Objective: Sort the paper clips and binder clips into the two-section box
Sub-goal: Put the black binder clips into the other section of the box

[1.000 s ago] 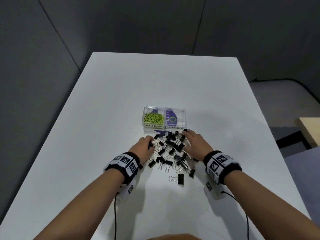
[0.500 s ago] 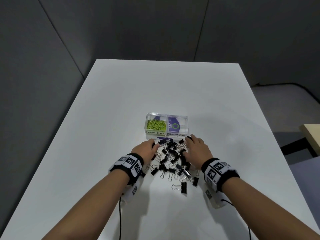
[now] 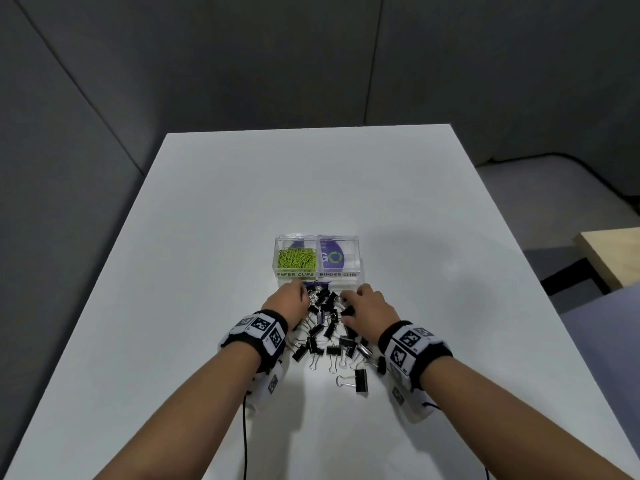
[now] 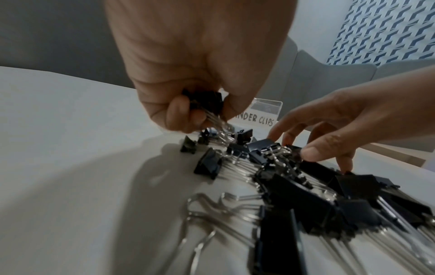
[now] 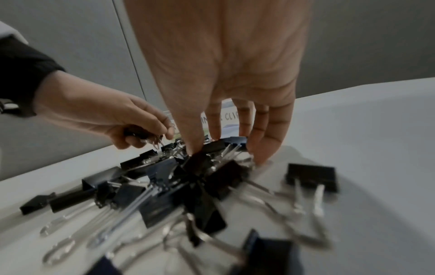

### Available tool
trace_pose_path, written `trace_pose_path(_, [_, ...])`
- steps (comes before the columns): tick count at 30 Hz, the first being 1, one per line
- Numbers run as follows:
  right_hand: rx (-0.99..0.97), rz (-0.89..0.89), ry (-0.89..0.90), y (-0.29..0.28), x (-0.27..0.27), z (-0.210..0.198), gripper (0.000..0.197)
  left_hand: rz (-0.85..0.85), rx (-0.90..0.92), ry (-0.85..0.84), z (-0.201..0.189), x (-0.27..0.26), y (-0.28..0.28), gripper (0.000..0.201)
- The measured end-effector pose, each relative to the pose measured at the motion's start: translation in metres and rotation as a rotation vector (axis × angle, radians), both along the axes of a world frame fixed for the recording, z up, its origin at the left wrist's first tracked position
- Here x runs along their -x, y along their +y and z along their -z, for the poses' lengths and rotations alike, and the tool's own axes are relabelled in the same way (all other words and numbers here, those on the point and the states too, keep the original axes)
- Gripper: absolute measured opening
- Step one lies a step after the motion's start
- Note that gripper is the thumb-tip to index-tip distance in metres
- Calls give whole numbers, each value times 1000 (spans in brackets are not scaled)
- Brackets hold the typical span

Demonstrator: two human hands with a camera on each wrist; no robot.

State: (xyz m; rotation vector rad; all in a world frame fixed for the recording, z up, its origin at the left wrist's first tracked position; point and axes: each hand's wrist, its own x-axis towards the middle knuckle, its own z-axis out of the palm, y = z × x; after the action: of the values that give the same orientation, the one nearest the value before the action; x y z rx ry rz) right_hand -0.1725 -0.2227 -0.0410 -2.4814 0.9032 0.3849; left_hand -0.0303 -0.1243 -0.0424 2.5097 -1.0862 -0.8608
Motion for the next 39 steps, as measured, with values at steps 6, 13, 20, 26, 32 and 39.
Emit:
trace_pose_path(6, [25,-47,68,8,-10,0,39,94,-41,51,10,11,-1,21])
trace_pose_path(13, [174,-187,94,14,-12,1,42,65,-12,51,13,16,3,23])
trace_pose_path(20, [125,-102,-12,10,-7,1,32,45,26,77,13,16,11,23])
trace_pose_path(26, [138,-134,63,16,-13,5,34,54,9,64,9,18,13,26])
trace_pose_path(32, [-70,-153,-25,-5,-10,2,18,92,3,98,-1,9,13,27])
trace_pose_path(39, [-33,-90,-297,-29,-14,-33,20,192,138,39,-36,-13,9,26])
